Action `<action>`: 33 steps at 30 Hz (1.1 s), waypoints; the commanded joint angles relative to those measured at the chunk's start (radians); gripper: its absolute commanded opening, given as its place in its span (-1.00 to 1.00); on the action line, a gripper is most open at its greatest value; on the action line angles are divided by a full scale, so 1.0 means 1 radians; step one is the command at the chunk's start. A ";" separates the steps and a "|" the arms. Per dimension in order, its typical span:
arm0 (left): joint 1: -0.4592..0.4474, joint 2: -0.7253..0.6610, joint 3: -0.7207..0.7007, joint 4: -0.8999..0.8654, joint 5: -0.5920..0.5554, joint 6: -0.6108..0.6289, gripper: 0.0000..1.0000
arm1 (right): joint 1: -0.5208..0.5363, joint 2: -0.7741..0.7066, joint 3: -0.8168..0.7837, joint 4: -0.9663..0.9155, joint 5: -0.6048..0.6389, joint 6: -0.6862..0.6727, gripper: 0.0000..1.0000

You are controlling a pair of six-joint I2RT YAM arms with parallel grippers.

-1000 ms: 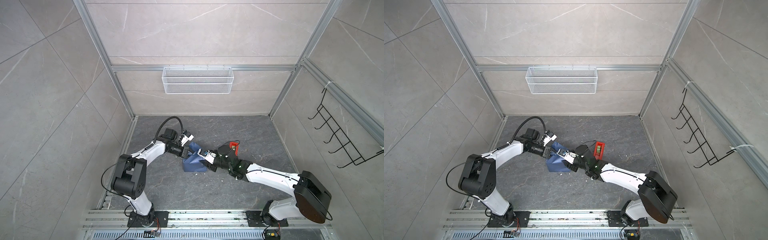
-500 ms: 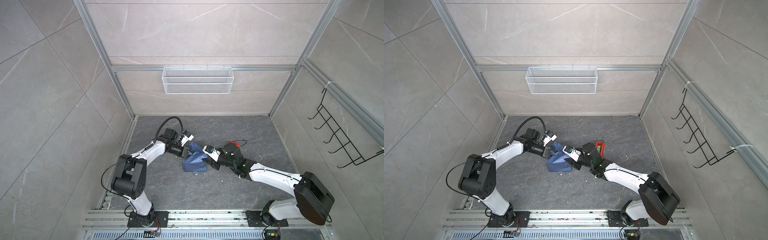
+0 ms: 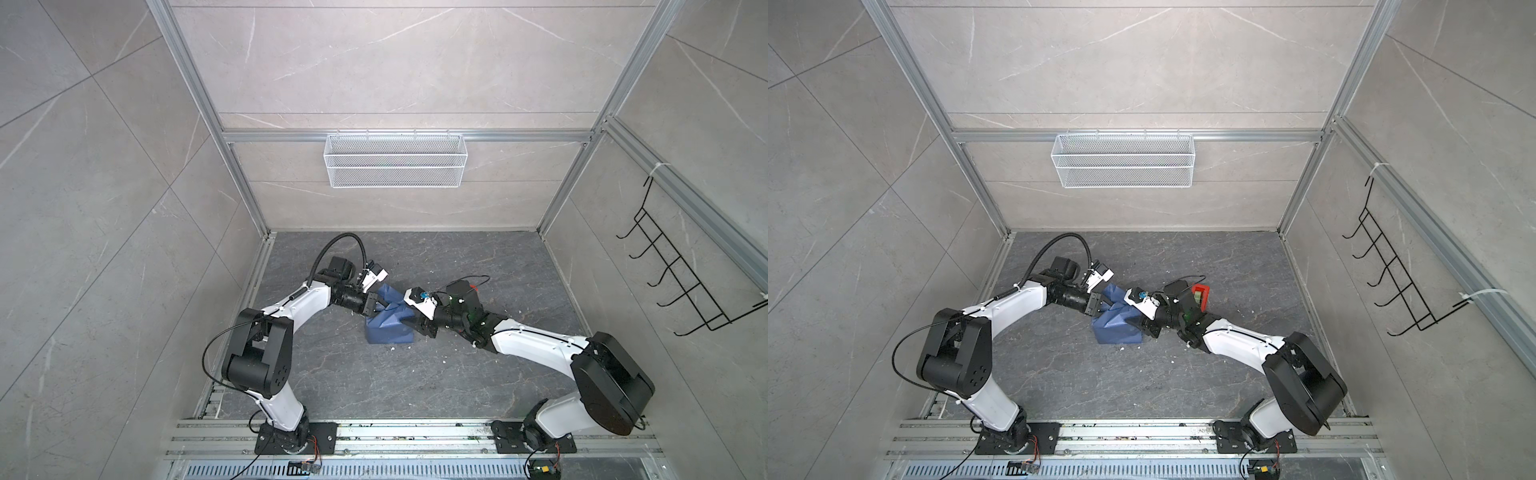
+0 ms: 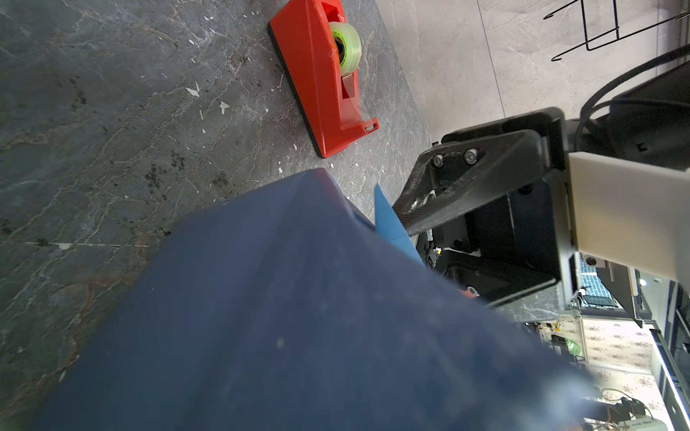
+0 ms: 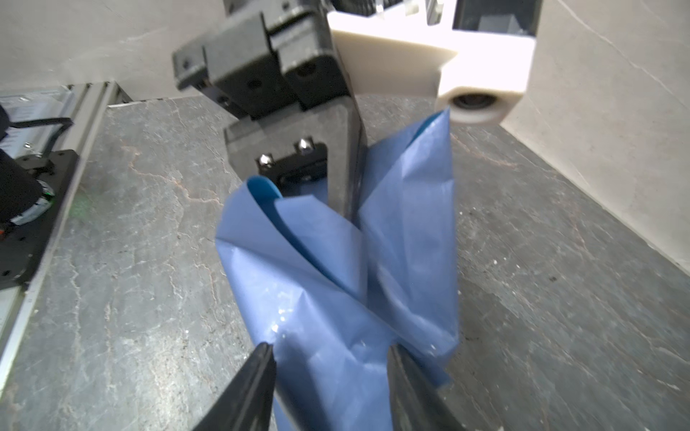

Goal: Wrap a gift box in wrapping paper
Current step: Fold the seventh fold of the wrapping paper on the gift box.

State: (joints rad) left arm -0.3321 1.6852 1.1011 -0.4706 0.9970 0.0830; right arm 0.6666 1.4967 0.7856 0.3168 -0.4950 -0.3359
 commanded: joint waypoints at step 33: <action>-0.006 -0.002 0.003 -0.081 -0.068 0.044 -1.00 | -0.067 0.284 0.566 -0.797 -0.511 -0.556 -0.86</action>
State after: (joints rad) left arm -0.3325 1.6852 1.1011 -0.4770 0.9974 0.0887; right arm 0.6006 1.7569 1.3136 -0.4156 -0.9680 -0.8555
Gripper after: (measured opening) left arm 0.044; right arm 0.094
